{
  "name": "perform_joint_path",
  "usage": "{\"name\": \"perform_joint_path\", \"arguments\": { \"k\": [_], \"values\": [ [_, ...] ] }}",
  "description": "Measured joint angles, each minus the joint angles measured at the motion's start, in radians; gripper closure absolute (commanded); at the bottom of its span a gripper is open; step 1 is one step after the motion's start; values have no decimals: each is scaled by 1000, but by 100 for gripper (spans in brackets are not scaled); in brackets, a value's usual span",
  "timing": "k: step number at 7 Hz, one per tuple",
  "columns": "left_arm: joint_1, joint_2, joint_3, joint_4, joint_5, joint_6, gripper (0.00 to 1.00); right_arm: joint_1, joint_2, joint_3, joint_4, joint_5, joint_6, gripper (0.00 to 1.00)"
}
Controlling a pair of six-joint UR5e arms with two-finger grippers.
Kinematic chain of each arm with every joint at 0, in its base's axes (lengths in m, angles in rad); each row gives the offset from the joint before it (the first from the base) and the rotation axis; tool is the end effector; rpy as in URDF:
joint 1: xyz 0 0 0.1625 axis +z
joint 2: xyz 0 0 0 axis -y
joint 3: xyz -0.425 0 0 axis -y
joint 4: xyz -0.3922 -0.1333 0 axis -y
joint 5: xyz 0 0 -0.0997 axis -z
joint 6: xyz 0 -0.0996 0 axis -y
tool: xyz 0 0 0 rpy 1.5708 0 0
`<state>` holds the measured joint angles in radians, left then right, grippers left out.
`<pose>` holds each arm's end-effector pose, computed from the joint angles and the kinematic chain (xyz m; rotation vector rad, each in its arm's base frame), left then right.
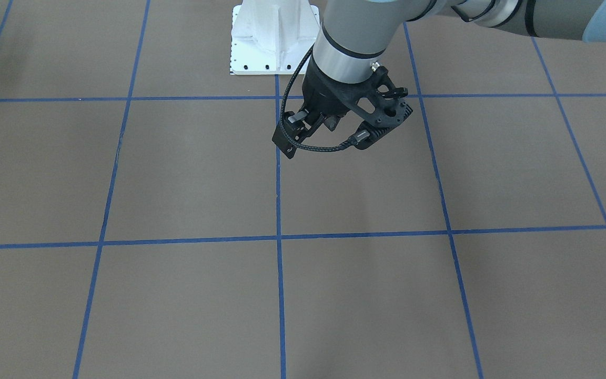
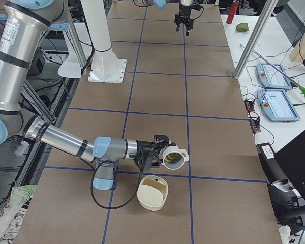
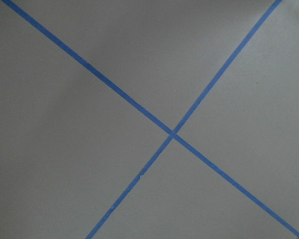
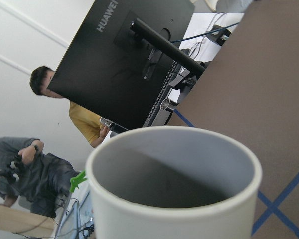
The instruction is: Left arm hands cup to right arm to dump lemon
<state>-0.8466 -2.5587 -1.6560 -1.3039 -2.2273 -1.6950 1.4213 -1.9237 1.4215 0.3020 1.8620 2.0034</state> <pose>0.3883 -0.5484 0.0345 -0.3102 0.9596 -0.6248 0.0573 -0.3223 0.6714 0.4726 -1.4412 1.3292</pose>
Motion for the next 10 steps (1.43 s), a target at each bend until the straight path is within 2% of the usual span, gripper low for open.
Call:
{"name": "perform_joint_path", "arguments": {
  "k": [3, 5, 8, 10],
  "values": [
    [-16, 0, -1, 1, 1, 0, 0, 117, 34, -32, 60, 44, 658, 100],
    [-44, -16, -6, 37, 2, 0, 0, 160, 53, -88, 141, 40, 994, 100],
    [-52, -72, -10, 135, 46, 1, 0, 180, 101, -129, 196, 36, 1294, 100],
    [-44, -79, -4, 143, 72, 1, 0, 181, 107, -114, 216, 39, 1391, 100]
  ]
}}
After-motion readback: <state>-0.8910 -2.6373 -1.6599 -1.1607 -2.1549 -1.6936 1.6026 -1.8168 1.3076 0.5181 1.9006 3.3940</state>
